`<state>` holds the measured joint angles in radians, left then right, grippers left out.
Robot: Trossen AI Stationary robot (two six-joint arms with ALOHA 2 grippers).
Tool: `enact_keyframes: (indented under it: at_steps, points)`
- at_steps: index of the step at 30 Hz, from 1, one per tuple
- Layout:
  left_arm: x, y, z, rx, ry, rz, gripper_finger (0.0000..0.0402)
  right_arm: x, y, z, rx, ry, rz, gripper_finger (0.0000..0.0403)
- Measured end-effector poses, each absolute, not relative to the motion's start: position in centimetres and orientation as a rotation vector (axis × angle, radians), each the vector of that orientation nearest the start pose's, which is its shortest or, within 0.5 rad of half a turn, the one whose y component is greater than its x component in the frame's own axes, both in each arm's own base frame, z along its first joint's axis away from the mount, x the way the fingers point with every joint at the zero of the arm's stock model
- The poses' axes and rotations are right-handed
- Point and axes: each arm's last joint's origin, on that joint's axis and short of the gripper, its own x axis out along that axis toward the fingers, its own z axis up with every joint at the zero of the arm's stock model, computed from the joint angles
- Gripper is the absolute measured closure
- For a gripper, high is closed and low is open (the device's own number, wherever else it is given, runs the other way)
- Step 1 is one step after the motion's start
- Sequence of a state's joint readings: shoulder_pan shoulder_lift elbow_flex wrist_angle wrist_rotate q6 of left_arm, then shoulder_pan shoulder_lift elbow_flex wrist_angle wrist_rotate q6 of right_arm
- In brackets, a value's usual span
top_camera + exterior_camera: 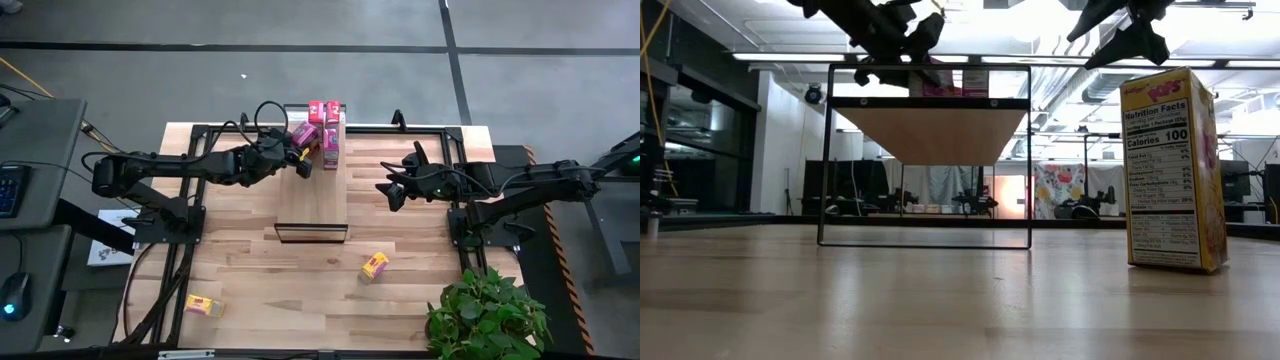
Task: Stack cereal on shelf
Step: Put the purple cereal box on the shelf aligned with the other purple cereal box
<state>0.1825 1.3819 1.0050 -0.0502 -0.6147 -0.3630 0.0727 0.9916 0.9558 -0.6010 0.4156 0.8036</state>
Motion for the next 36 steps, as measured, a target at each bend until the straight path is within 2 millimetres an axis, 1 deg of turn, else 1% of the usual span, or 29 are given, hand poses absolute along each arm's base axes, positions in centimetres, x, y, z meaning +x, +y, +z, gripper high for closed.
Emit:
enact_keyframes:
  at_steps: [8, 12, 15, 23, 27, 32, 34, 36]
  points:
    - [29.6, 7.1, 29.1, -0.249, 0.281, 0.841, 0.0204, 19.9, 0.3, 32.0, 0.614, 0.445, -0.564, 0.0151]
    - [29.9, 7.2, 28.7, -0.256, 0.285, 0.837, 0.0185, 19.9, 0.2, 32.0, 0.614, 0.443, -0.566, 0.0151]
    - [30.0, 7.1, 29.2, -0.247, 0.253, 0.797, 0.0176, 19.9, 0.2, 32.0, 0.614, 0.443, -0.566, 0.0151]
    - [29.0, 6.8, 31.1, -0.232, 0.205, 0.726, 0.0172, 19.9, 0.2, 32.0, 0.611, 0.443, -0.567, 0.0151]
    - [27.7, 6.5, 32.7, -0.195, 0.164, 0.696, 0.0172, 19.9, 0.2, 32.0, 0.612, 0.442, -0.569, 0.0151]
    - [24.6, 5.9, 35.8, -0.057, 0.104, 0.673, 0.0175, 19.8, 0.2, 32.0, 0.612, 0.441, -0.57, 0.0151]
    - [23.4, 5.8, 36.6, -0.013, 0.098, 0.725, 0.0187, 19.8, 0.2, 32.0, 0.612, 0.441, -0.57, 0.0151]
    - [22.4, 6.1, 36.5, 0.005, 0.126, 0.815, 0.0213, 19.8, 0.2, 32.0, 0.612, 0.441, -0.57, 0.0151]
